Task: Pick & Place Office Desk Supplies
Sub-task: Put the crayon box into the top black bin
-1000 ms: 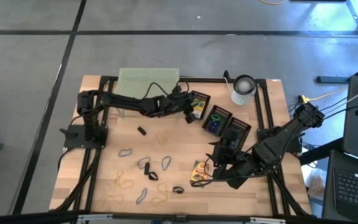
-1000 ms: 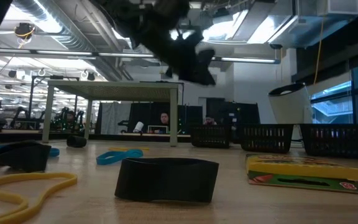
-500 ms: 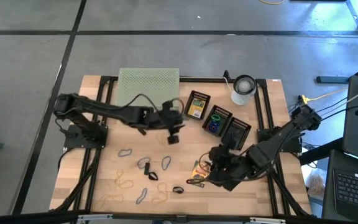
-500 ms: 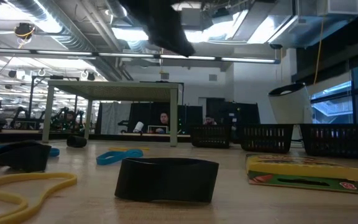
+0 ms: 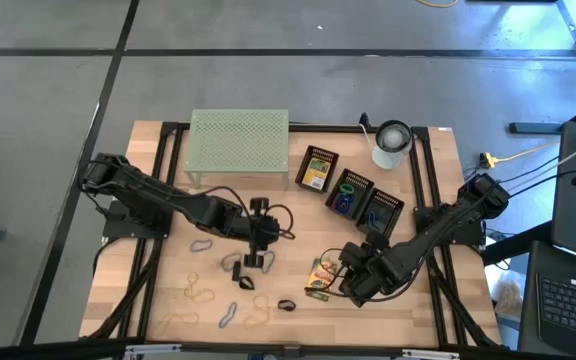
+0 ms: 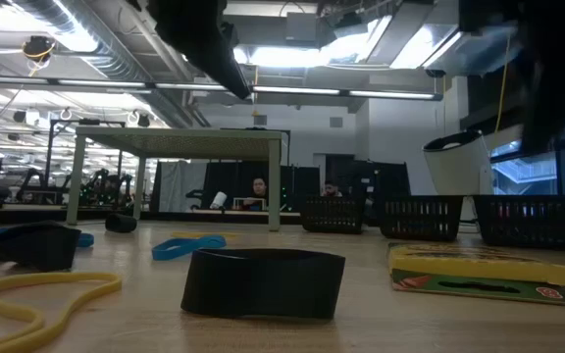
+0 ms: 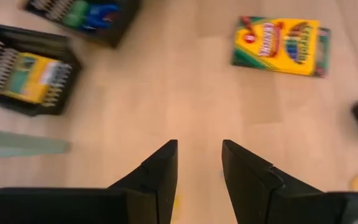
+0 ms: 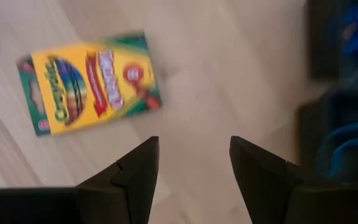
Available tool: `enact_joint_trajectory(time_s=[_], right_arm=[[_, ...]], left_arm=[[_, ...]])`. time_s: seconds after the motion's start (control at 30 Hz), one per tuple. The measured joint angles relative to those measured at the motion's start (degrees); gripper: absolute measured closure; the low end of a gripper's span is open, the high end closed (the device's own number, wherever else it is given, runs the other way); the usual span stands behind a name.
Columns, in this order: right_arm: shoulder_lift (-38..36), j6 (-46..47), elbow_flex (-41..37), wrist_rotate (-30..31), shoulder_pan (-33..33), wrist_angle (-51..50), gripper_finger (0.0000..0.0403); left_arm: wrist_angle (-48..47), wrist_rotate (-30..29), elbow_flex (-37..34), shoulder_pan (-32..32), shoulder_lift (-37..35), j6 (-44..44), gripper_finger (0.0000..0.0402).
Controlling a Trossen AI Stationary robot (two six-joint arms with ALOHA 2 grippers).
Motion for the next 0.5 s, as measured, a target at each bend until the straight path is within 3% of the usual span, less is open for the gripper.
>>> enact_joint_trajectory(time_s=[0.27,0.5], right_arm=[[0.0,5.8,-10.3,-7.2,0.0,21.4,0.0204],[1.0,7.3,-12.7,-7.4,0.6,31.2,0.0204]], left_arm=[[9.7,1.0,-2.8,-1.1,5.3,0.9,0.0281],[10.4,3.3,-2.8,-0.9,9.9,0.0,0.028]])
